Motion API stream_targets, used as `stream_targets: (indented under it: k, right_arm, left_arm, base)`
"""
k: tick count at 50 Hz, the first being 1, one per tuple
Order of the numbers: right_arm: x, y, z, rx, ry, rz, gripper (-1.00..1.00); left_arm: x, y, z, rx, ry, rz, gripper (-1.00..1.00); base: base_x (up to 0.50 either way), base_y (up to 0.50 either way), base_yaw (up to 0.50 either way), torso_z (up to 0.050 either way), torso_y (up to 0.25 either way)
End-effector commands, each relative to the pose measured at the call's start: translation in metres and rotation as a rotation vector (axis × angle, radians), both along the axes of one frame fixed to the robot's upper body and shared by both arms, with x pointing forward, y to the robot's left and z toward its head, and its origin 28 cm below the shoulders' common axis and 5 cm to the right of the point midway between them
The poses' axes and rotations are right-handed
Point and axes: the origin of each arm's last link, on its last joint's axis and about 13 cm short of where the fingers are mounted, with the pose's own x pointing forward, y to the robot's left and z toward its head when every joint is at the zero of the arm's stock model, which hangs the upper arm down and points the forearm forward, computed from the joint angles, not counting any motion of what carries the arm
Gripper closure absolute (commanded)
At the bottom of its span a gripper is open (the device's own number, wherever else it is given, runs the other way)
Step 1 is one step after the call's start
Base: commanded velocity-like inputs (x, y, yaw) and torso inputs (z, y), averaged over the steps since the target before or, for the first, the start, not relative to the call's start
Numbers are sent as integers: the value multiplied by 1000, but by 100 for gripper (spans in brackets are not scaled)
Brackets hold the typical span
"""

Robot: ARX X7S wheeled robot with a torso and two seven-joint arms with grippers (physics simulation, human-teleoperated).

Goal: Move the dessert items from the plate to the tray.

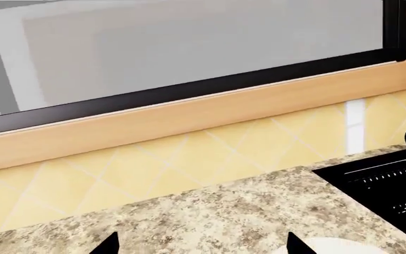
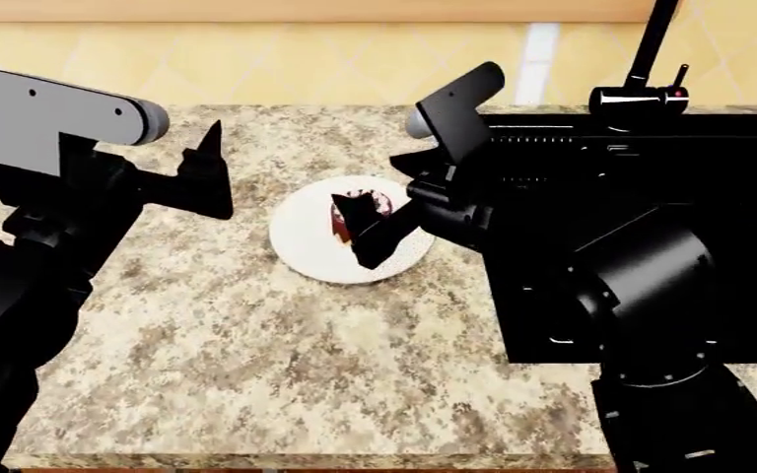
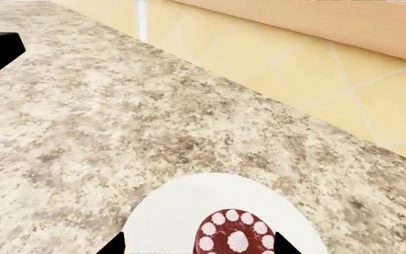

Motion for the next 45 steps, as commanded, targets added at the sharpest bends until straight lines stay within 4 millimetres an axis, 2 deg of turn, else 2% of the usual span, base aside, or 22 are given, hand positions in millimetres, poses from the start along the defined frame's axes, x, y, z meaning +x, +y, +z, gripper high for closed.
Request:
stream_targets:
  k: [1,9,14,33,45]
  right_arm:
    - [24,3,-1,-18,30,-33,-100]
    - [25,-4,-2,-83,84,-98,-100]
    - [23,-5,7,-96,98,-120,-100]
    - [18,6,8,-144,88,-9,-100]
    - [28,4,-1,-165,87,-39,-100]
  left_arm:
    - [3,-1,-4,31,3,-5,-100]
    - [3,-2,-6,20,11,-7,-100]
    - [3,-2,-9,16,15,-15,-100]
    - [3,0,-15,22,38,-10,-100]
    - [2,0,-13,71,26,-17,-100]
  base:
    - [0,0,0,0,-170]
    - [0,0,0,0,0]
    - [0,0,0,0,0]
    - [0,0,0,0,0]
    - [0,0,0,0,-21]
